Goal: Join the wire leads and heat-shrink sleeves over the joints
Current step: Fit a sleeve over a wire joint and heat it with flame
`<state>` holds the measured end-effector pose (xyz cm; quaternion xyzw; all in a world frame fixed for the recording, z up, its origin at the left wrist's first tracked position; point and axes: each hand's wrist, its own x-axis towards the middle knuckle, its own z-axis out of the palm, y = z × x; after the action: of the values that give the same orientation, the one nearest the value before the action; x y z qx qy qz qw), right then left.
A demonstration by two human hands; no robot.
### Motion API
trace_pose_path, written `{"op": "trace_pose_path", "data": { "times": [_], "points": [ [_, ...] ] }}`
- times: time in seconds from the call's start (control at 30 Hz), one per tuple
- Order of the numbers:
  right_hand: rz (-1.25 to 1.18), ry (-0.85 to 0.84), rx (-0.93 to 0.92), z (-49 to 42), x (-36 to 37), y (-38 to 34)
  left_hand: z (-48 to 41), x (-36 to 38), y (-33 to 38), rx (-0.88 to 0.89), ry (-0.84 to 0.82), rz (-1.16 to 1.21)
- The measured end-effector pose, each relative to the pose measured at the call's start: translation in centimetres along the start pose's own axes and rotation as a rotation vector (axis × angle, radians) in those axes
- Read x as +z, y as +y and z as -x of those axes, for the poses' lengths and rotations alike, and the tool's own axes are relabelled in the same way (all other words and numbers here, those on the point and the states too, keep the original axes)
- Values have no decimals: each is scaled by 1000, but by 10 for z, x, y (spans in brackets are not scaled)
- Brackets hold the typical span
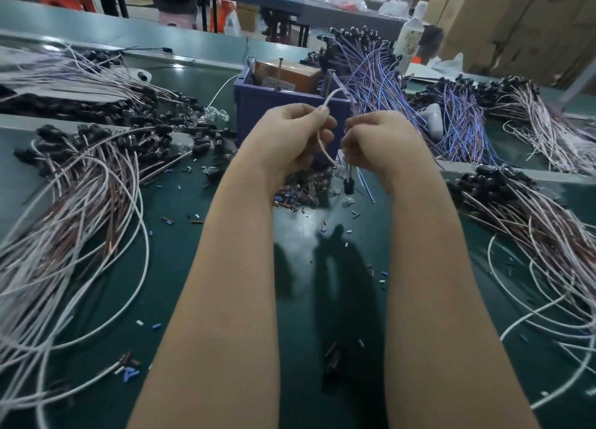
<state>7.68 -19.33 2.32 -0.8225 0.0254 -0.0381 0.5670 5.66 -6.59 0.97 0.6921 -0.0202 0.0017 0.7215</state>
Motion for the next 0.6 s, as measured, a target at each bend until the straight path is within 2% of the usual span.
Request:
{"op": "trace_pose_path", "data": {
  "times": [0.07, 0.13, 0.27, 0.47, 0.53, 0.6],
  "points": [
    [-336, 41, 60, -2, 5, -1, 4, 3, 5, 26, -145, -138],
    [-478, 91, 81, -6, 6, 2, 5, 7, 6, 23, -231, -271],
    [-557, 88, 91, -4, 5, 6, 5, 9, 5, -20, -265, -434],
    [-724, 68, -4, -2, 6, 4, 2, 2, 2, -158, -231, -568],
    [-711, 63, -56, -1, 6, 4, 4, 3, 3, -191, -258, -605],
    [-589, 70, -108, 0, 7, 5, 6, 3, 4, -219, -266, -619]
  ]
}}
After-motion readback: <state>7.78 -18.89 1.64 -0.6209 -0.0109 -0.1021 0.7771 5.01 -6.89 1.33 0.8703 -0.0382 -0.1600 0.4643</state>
